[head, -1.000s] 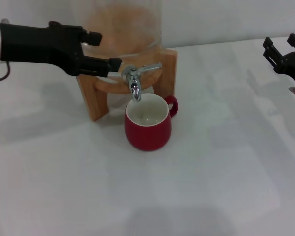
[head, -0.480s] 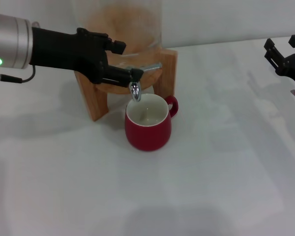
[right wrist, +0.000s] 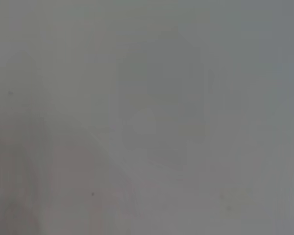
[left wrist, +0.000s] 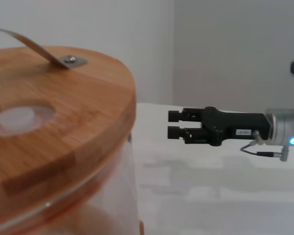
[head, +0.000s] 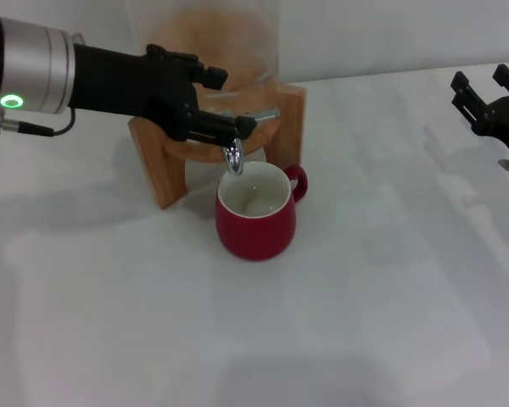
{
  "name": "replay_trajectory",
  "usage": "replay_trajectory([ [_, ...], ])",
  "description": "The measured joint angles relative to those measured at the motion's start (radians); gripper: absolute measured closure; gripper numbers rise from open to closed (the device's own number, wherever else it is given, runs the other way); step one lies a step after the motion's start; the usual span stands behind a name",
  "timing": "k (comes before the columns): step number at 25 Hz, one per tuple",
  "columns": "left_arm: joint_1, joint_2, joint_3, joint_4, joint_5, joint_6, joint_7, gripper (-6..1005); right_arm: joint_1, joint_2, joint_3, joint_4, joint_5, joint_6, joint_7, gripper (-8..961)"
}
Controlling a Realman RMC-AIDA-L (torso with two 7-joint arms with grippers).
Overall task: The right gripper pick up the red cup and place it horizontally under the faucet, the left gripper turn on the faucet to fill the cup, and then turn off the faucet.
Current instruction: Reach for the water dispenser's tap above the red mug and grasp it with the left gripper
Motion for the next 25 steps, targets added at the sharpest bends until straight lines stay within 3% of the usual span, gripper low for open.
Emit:
replay_trajectory([
  [14,-0.066,-0.002,0.044,-0.090,0.000,0.086,0.028,159,-0.002,0.000,-0.015,-0.008,-0.002,-0.005,0.007,271],
  [25,-0.075,-0.006,0.079,-0.093,-0.008,0.090,0.009,159,-0.008,0.000,-0.015,-0.011,-0.002,-0.017,0.007,271],
])
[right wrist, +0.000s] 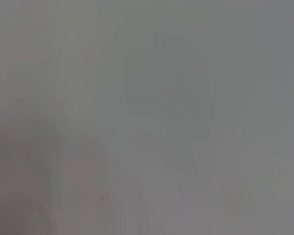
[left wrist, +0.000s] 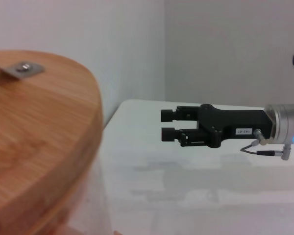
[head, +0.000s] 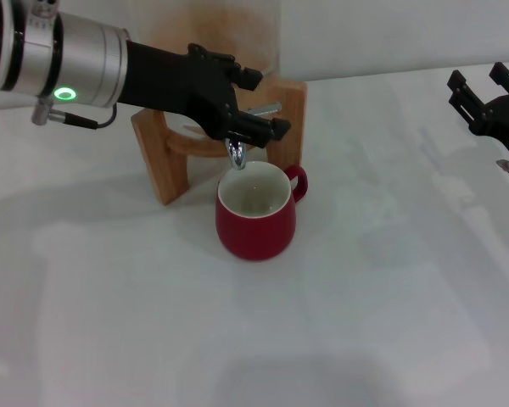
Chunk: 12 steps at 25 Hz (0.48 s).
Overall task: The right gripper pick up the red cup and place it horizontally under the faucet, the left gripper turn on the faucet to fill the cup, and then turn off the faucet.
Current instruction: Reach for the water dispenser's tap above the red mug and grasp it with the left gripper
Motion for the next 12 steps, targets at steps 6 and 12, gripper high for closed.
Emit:
replay_trajectory([
  [6,0.002,-0.001,0.047,-0.001,0.005,0.011,-0.012,159,-0.009,0.000,0.000,-0.001,0.001,-0.012,0.000,270],
  [12,-0.006,-0.001,0.062,-0.001,0.009,0.014,-0.014,159,-0.012,0.000,0.000,-0.002,0.001,-0.013,0.000,270],
])
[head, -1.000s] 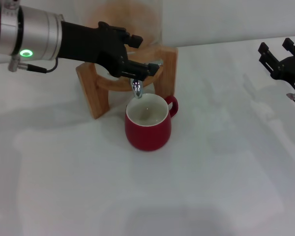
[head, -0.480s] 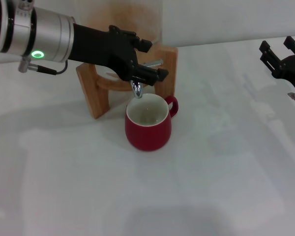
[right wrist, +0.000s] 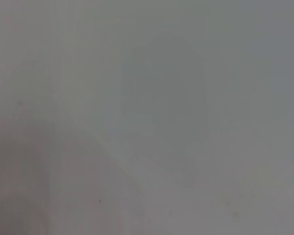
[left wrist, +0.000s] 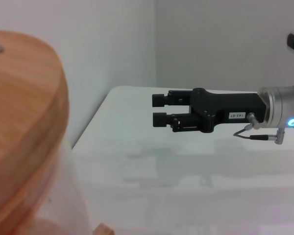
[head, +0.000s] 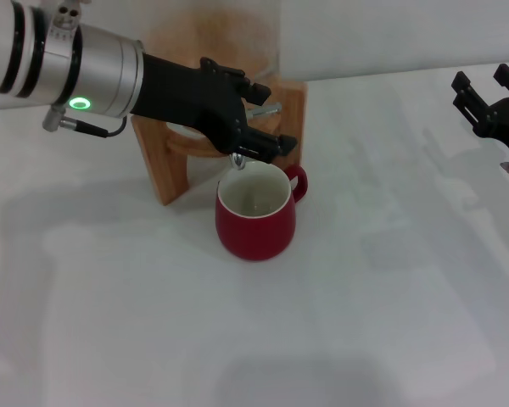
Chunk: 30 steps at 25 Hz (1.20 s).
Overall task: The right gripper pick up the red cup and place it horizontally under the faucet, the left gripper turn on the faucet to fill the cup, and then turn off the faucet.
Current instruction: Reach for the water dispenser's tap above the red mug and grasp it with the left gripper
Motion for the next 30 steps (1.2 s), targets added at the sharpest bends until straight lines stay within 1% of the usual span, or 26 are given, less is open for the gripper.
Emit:
replay_trajectory([
  [11,-0.014,0.004,0.001,0.007,0.005,-0.005,-0.004,159,-0.003,0.000,0.003,0.000,0.000,-0.012,0.000,270],
  [18,-0.031,0.003,0.017,0.002,0.039,-0.009,-0.002,159,-0.003,0.000,0.003,0.000,0.000,-0.012,0.000,270],
  [30,-0.036,0.005,0.025,0.009,0.047,-0.004,0.001,160,-0.008,0.000,0.006,0.000,0.000,-0.021,0.000,270],
])
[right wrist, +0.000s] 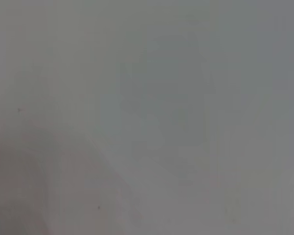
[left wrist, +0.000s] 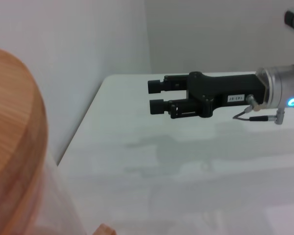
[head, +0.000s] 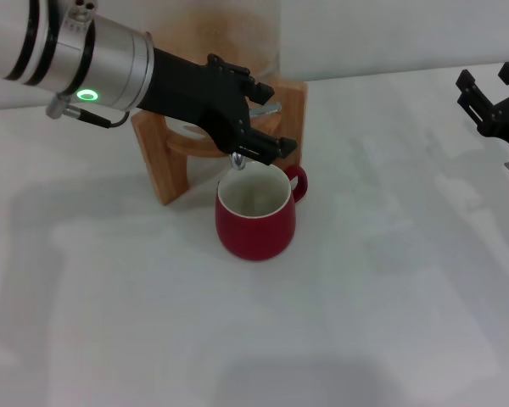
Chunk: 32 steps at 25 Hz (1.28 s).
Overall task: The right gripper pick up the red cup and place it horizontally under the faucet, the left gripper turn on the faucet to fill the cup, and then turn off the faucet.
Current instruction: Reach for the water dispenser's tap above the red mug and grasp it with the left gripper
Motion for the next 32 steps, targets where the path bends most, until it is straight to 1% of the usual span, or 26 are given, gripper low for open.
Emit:
replay_trajectory([
  [7,-0.004,0.000,0.000,0.017,0.044,-0.002,-0.004,160,0.000,0.000,0.002,0.000,0.000,-0.003,0.000,270],
  [32,-0.024,-0.003,0.012,0.008,0.084,0.015,0.016,160,-0.003,0.000,-0.001,0.000,0.000,-0.003,0.000,271],
])
